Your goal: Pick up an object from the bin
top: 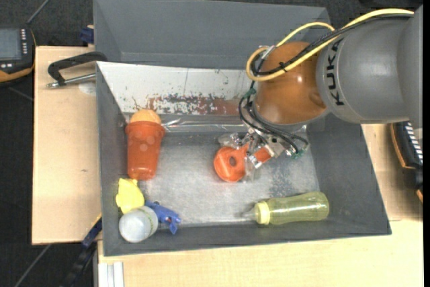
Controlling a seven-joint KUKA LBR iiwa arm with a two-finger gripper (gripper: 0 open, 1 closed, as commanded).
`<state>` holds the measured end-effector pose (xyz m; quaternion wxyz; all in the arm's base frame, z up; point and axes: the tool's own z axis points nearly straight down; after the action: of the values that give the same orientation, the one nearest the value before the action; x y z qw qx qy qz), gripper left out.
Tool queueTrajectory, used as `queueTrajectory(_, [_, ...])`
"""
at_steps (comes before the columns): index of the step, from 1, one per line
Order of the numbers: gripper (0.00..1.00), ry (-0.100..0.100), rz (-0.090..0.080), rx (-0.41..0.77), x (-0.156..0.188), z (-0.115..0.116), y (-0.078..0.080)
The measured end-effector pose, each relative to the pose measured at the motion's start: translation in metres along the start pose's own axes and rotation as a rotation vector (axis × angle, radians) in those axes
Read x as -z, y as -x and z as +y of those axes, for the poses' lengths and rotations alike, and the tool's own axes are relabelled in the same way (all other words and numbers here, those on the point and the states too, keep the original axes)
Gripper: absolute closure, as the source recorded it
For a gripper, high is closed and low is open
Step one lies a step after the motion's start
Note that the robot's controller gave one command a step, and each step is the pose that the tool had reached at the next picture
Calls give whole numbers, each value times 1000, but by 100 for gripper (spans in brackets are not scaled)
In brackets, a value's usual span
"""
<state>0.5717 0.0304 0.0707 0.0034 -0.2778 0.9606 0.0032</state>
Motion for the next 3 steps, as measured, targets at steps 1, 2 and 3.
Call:
queueTrajectory(1, [100,0,0,0,0,0,0])
queueTrajectory(2, [100,-1,-3,-7,10,5,10])
queueTrajectory(3, [0,0,-2,14,22,17,5])
